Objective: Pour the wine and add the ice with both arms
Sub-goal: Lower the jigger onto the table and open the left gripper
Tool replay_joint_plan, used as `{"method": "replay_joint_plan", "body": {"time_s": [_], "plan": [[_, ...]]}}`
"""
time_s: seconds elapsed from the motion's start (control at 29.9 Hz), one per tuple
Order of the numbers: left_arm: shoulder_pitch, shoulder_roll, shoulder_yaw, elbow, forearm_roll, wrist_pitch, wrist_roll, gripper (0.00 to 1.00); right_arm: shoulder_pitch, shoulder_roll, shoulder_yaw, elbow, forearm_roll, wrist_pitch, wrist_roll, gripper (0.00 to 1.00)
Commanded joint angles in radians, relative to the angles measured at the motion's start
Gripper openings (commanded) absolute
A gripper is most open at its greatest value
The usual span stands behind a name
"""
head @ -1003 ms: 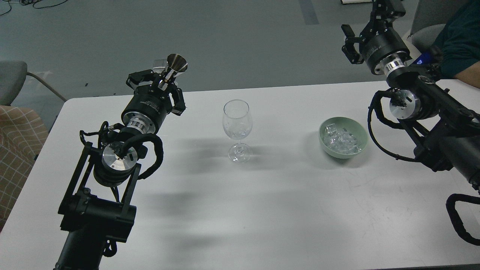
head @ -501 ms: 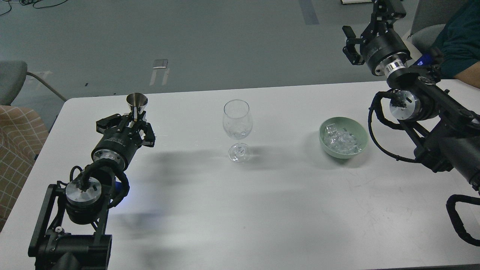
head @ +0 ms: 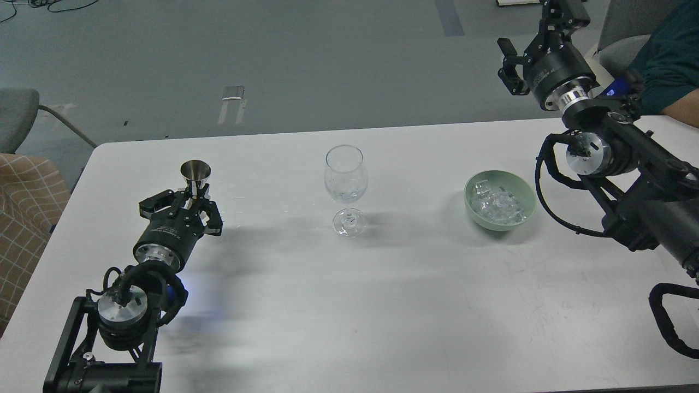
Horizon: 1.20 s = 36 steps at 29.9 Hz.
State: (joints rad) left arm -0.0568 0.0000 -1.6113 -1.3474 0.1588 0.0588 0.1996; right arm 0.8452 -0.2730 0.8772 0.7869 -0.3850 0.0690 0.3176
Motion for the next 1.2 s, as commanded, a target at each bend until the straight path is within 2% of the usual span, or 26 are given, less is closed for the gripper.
{"method": "replay_joint_plan", "body": {"time_s": [0.0,0.47,1.17], "plan": [[0.002,0.000,-0.001,0.011,0.001,0.000,0.000,0.22,-0.005,0.002,0.000,0.000,0.000,0.000,0.000,1.00],[0.002,0.000,0.001,0.028,0.002,-0.002,-0.003,0.31,-0.008,0.002,-0.001,0.000,0.000,0.000,0.000,1.00],[0.002,0.000,0.001,0.040,0.007,-0.002,-0.003,0.33,-0.015,0.005,0.000,0.002,0.000,0.000,0.000,1.00]]}}
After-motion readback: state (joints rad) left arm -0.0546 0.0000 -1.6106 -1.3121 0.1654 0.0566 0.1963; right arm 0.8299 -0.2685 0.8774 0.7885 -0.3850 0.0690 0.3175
